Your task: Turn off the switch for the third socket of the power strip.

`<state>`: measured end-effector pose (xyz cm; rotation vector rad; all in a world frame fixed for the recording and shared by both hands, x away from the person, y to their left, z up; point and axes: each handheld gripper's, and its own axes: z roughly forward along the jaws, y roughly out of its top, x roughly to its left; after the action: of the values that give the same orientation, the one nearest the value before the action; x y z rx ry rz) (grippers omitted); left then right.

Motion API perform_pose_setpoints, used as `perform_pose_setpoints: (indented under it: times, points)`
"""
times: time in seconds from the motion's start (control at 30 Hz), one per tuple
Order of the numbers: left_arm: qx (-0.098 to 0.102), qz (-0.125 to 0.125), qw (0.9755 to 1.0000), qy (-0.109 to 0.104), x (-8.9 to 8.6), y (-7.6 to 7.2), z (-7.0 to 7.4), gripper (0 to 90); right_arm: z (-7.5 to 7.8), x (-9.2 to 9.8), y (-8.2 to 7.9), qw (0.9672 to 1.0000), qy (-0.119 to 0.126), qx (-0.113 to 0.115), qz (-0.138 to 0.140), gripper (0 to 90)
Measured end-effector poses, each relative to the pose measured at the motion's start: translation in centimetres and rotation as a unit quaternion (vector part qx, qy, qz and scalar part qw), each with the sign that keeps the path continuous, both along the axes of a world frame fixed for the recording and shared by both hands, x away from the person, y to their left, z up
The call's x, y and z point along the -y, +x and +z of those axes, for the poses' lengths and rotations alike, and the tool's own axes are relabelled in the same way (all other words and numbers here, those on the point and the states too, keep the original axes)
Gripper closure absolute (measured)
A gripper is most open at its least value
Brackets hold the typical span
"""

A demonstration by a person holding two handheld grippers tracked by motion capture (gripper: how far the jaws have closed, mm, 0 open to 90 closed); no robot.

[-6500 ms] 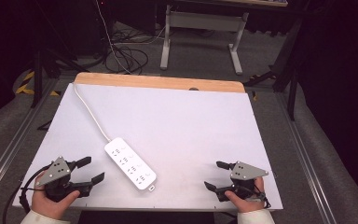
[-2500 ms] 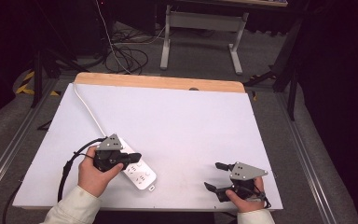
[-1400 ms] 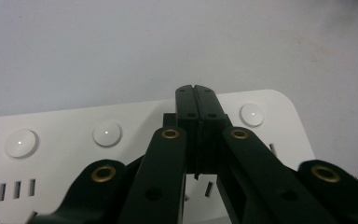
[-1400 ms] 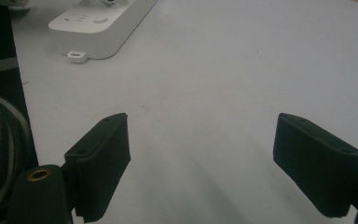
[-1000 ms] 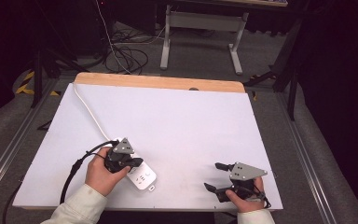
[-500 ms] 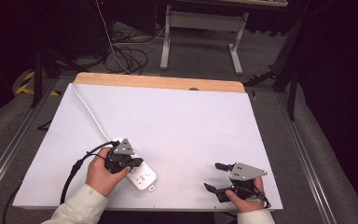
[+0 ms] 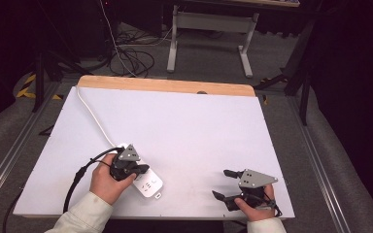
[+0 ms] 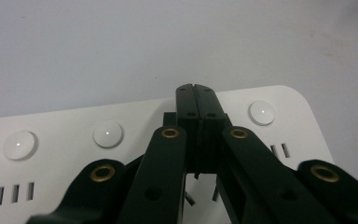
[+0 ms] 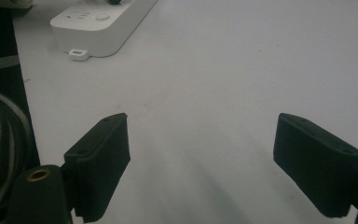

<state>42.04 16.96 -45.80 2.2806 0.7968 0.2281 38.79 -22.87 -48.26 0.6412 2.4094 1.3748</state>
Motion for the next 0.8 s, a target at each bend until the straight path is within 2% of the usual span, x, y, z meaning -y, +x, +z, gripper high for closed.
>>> perform_pose_setpoints:
  times: [0.8]
  points:
    - [0.002,0.007,1.0,-0.002,0.0,-0.18,-0.15,90.0,-0.07,-0.13,-0.02,1.0,-0.002,-0.003,0.001,18.8]
